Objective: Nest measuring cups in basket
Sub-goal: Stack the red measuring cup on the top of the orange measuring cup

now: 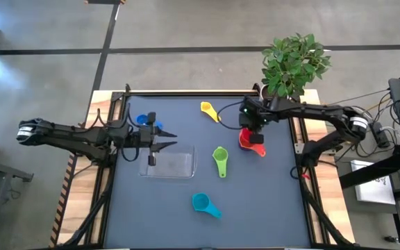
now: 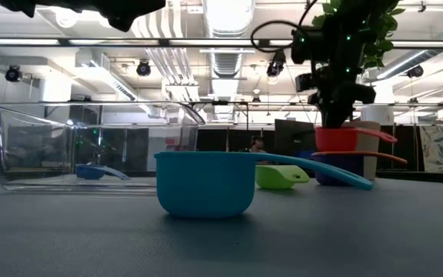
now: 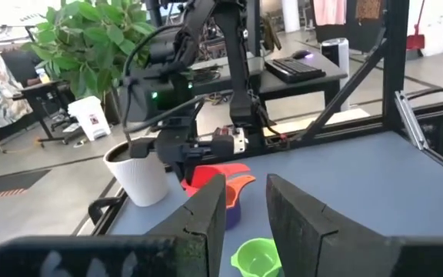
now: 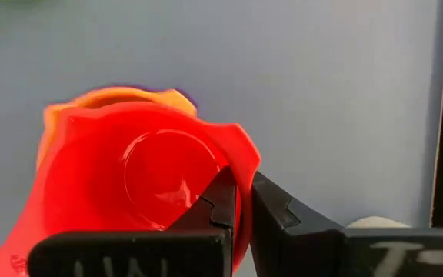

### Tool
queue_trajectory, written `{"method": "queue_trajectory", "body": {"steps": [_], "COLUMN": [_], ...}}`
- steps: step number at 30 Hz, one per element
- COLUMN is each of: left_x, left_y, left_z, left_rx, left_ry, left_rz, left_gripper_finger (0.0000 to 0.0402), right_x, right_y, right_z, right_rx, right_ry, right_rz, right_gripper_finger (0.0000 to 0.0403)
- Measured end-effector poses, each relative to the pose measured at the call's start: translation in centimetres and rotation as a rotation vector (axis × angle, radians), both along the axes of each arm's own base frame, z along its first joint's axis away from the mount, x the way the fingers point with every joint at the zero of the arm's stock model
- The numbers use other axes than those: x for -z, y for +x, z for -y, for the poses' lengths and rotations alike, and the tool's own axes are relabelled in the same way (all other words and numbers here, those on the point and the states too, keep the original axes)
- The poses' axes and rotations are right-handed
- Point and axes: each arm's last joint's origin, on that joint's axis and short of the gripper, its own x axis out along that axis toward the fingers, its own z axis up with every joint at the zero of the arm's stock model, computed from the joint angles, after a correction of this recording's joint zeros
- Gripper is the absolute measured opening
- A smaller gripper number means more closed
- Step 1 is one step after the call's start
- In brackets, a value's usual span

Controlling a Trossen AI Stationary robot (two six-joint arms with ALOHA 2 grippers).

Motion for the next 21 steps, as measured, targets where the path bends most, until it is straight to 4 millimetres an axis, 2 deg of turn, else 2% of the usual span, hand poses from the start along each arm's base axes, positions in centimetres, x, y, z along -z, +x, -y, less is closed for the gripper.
{"method": "queue_trajectory", "body": {"steps": [9,21], "left_x": [0.02,0.24], "left_y": [0.01,-0.01], "left_z": [-0.56,-0.65], "left_rx": [-0.035,-0.041], "left_ry": [-0.022,-0.042], "left_rz": [0.001,-0.016], "left_gripper_finger": [0.0078,0.0078], "right_x": [0.52,0.49], "right_y": [-0.08,-0.06], "right_z": [0.78,0.72], "right_rx": [-0.013,0.034], "right_ry": [0.057,0.092], "right_rz": [0.007,0.024], "right_gripper_finger": [0.0025,0.0118]}}
